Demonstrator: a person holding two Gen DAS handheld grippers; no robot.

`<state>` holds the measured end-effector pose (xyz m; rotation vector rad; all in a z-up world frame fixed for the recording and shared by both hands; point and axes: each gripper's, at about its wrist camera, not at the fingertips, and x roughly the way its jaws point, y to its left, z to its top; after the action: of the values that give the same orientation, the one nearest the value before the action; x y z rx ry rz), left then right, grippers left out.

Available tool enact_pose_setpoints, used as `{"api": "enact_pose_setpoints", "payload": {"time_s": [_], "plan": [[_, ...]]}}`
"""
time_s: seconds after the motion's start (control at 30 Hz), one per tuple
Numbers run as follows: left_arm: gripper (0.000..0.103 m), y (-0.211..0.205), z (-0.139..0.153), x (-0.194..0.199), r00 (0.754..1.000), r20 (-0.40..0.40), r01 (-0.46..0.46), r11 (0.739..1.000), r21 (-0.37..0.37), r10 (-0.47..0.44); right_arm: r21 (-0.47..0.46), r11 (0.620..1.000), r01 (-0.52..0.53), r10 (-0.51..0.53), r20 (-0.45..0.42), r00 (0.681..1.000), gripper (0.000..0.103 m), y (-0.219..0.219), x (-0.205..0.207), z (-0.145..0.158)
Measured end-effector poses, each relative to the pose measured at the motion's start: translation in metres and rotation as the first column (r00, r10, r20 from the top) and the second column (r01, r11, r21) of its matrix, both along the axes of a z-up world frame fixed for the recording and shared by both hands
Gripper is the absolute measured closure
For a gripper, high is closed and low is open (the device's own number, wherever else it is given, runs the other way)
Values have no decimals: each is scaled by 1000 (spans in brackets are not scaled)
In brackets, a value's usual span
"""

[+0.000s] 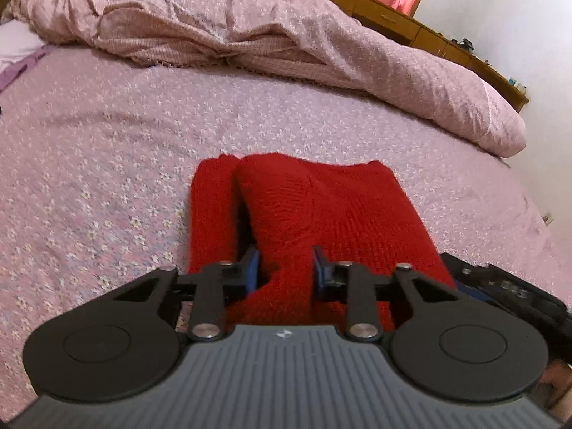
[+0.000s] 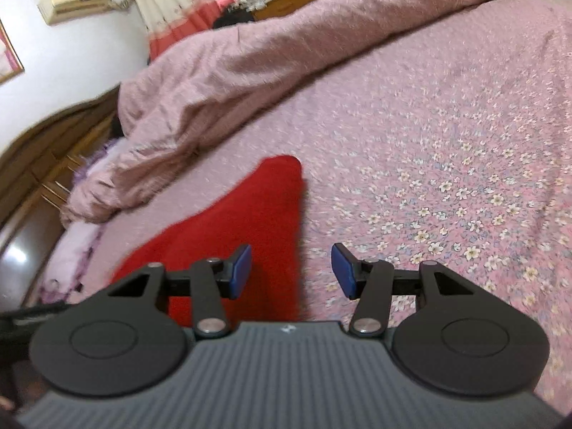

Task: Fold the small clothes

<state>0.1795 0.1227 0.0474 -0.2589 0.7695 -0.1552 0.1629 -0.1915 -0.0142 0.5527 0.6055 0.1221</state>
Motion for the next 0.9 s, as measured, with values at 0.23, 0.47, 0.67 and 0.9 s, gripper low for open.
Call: {"api": "enact_pose_setpoints", "payload": {"time_s": [0.23, 0.47, 0.67, 0.9], "plan": [[76, 25, 7, -24, 999, 28, -37, 999, -4, 37, 69, 987, -147, 143, 65, 988, 51, 13, 4, 10], [76, 41, -23, -25, 997, -34, -70, 997, 22, 71, -107, 973, -205, 214, 78, 974, 51, 65, -2, 14], [66, 39, -23, -25, 998, -14, -54, 997, 47, 54, -140, 967, -212, 223, 68, 973, 51, 65, 0, 14], [26, 45, -22, -21, 995, -17, -102, 994, 32, 103, -30, 981, -190, 192, 55, 980, 26, 46, -4, 19]]}}
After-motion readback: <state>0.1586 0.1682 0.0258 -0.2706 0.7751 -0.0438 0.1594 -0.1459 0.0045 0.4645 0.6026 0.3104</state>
